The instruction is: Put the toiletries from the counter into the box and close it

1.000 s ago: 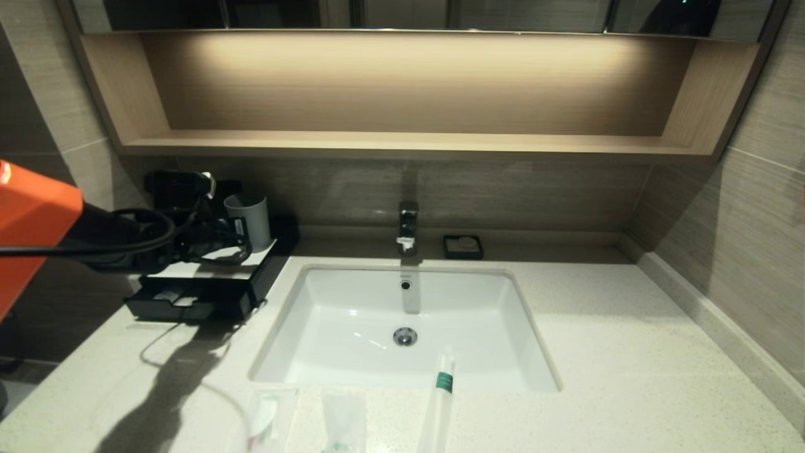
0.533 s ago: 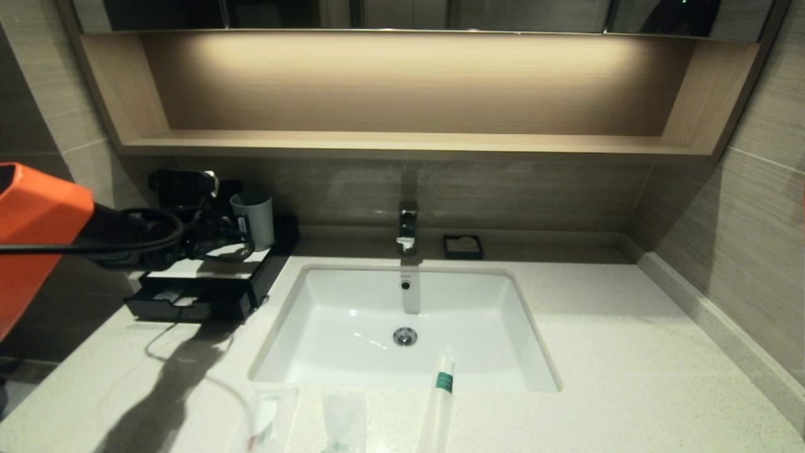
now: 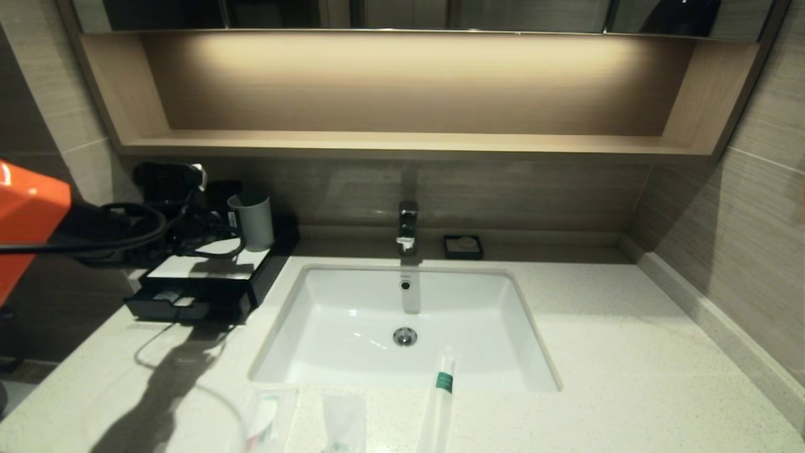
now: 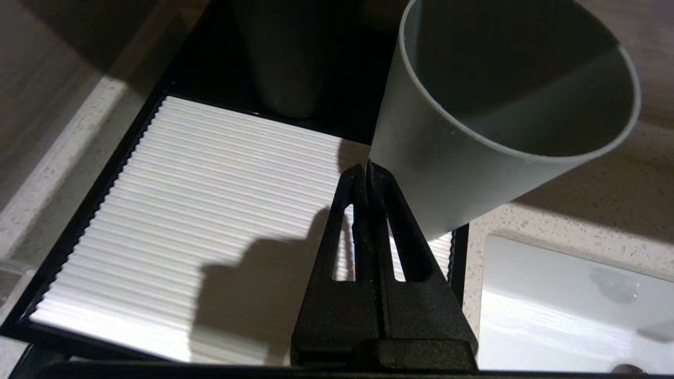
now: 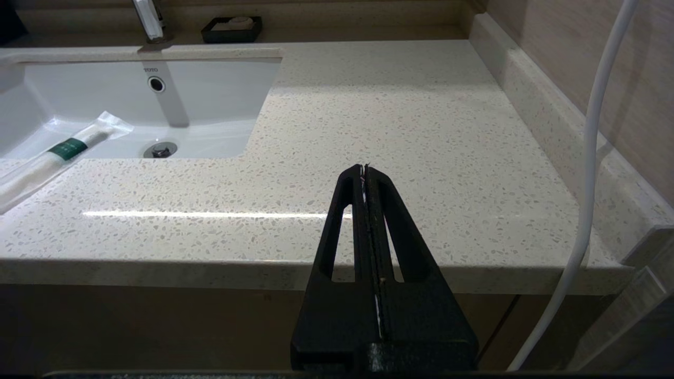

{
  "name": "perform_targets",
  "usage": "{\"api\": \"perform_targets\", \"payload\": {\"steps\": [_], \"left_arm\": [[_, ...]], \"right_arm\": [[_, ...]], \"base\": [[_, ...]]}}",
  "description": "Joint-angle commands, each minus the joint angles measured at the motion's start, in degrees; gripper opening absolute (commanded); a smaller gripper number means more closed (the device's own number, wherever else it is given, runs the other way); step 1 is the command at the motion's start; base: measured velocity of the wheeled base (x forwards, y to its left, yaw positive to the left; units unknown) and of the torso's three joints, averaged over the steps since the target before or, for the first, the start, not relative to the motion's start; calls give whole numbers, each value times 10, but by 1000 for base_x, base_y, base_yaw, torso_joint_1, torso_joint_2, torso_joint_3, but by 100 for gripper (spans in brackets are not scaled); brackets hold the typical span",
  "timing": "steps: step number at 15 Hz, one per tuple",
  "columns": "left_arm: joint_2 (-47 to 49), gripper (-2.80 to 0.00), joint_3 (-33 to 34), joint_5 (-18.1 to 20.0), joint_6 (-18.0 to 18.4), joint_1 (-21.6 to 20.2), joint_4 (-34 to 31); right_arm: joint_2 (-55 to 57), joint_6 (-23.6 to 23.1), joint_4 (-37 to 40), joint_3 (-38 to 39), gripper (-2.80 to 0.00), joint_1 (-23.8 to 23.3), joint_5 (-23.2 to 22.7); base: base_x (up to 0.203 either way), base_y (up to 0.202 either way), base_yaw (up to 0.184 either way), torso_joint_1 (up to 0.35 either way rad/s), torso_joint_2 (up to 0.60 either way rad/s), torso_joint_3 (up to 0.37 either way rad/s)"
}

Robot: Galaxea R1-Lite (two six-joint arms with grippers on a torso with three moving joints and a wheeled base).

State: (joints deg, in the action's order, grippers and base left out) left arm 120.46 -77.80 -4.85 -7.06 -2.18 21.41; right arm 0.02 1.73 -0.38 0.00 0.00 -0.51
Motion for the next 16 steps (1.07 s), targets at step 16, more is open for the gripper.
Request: {"api": "perform_targets", "payload": {"steps": [16], "left_arm": [[-17,-280,59,0,-30,72,1]], "right_arm": [[1,0,-1,0,-280,0,0]], "base": [[0,0,0,0,0,0]]}}
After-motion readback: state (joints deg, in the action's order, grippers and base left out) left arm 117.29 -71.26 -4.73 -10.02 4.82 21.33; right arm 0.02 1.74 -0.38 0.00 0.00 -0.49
